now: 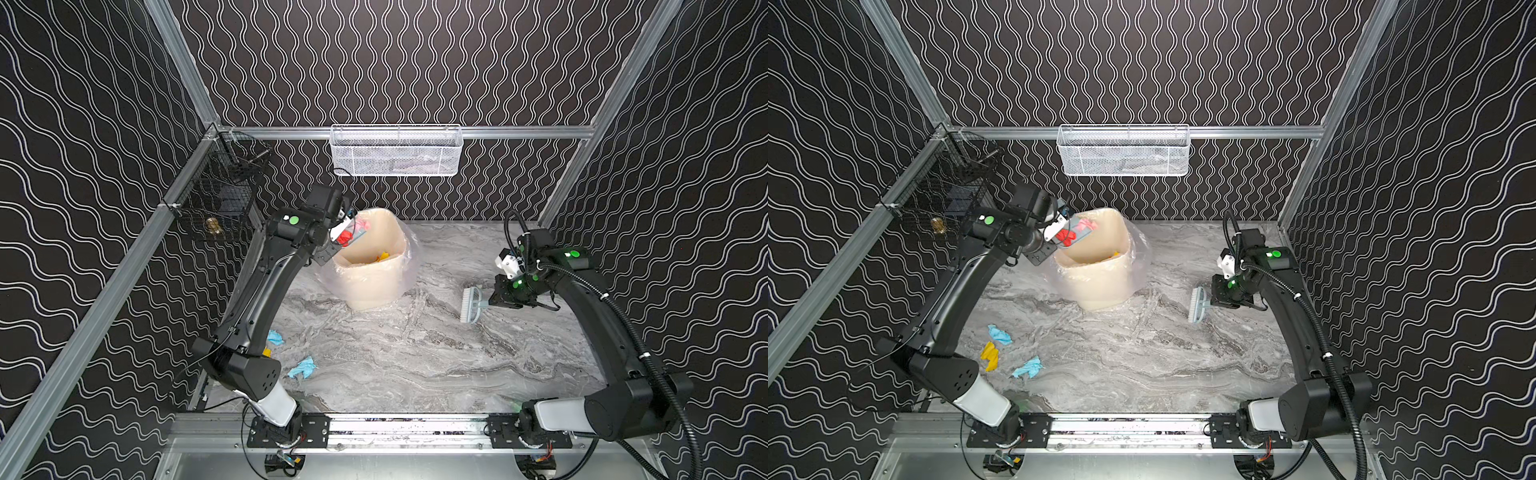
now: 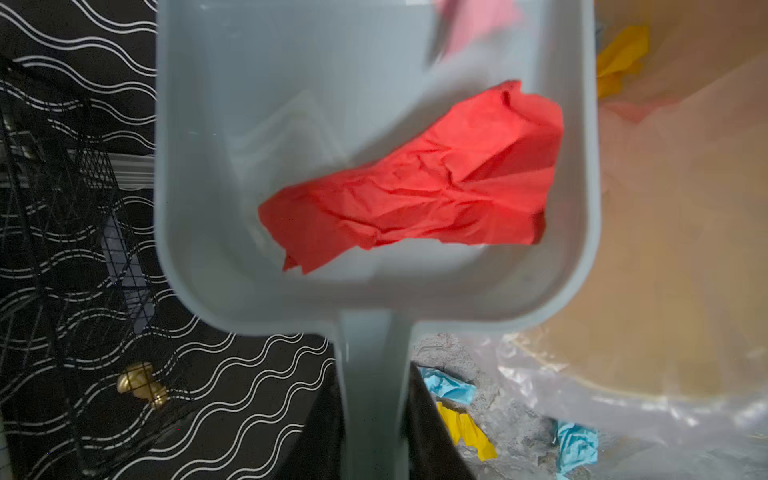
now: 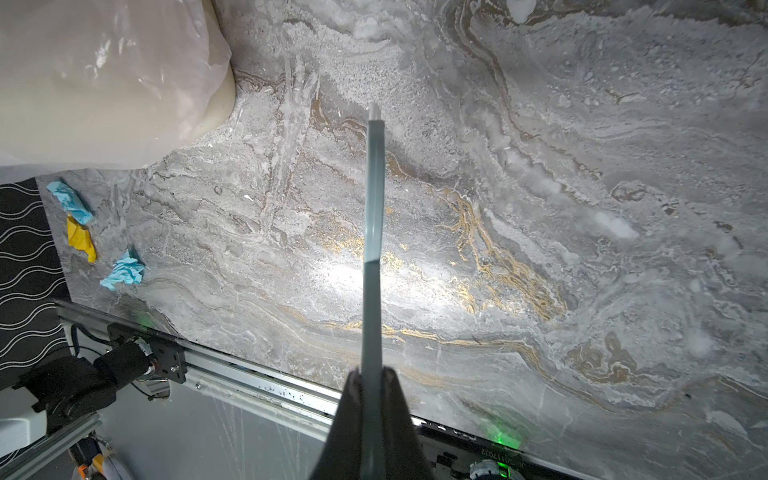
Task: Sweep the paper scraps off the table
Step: 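Tilt the dustpan over the beige bin with the left gripper, then lower the dustpan toward the light-blue scrap while the right brings the brush over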
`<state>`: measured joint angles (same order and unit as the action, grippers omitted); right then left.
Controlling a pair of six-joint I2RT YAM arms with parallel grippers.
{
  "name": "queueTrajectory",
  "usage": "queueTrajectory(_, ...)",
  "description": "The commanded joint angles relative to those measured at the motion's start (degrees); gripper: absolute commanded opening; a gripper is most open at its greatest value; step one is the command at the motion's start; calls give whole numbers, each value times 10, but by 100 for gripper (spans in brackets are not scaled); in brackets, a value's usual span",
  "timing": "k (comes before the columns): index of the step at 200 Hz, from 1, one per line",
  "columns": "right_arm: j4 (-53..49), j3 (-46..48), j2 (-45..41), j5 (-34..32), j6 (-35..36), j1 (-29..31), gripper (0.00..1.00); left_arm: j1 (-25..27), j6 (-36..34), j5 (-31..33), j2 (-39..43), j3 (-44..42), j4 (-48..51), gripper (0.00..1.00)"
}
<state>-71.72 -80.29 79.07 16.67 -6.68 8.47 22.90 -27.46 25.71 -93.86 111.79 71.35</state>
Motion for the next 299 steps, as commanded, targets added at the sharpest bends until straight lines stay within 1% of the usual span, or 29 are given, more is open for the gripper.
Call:
queueTrajectory(1, -9, 5, -2, 17, 0, -2, 0, 21, -50, 70, -14, 0, -28, 2)
queueTrajectory(20, -11, 5, 2, 22, 3, -1, 0, 40, -79, 121, -25, -10, -46, 2)
queueTrajectory(43, -11, 10, 2, 28, 8, -1, 0, 67, -144, 207, -25, -46, -100, 2)
queueTrajectory(80, -1, 28, -5, 41, 12, -1, 0, 97, -252, 271, -16, -105, -194, 0)
queueTrajectory(119, 13, 45, -8, 53, 18, -1, 0, 108, -319, 275, 5, -149, -253, 0)
queueTrajectory(126, 16, 49, -8, 55, 18, -1, 0, 108, -325, 292, 7, -153, -262, 0)
queueTrajectory(147, 29, 59, -7, 66, 15, -1, 0, 108, -322, 290, 7, -153, -265, 0)
queueTrajectory(169, 40, 70, -8, 77, 10, -1, 0, 107, -293, 289, 10, -155, -264, 1)
queueTrajectory(178, 45, 77, -12, 84, 8, -1, 0, 107, -268, 287, 13, -155, -262, 1)
queueTrajectory(188, 54, 90, -18, 94, 2, 0, 0, 108, -229, 283, 17, -146, -248, 2)
queueTrajectory(211, 97, 131, -42, 132, -23, 5, 0, 114, -117, 231, 26, -116, -193, 2)
queueTrajectory(225, 124, 160, -57, 150, -47, 20, 0, 118, -50, 197, 35, -102, -162, 2)
queueTrajectory(239, 157, 182, -69, 157, -73, 46, 0, 122, 9, 156, 51, -99, -141, 2)
queueTrajectory(259, 202, 204, -78, 150, -114, 108, 0, 122, 75, 97, 83, -112, -132, 3)
queueTrajectory(299, 341, 256, -88, 147, -223, 232, 0, 122, 154, -10, 128, -147, -122, 3)
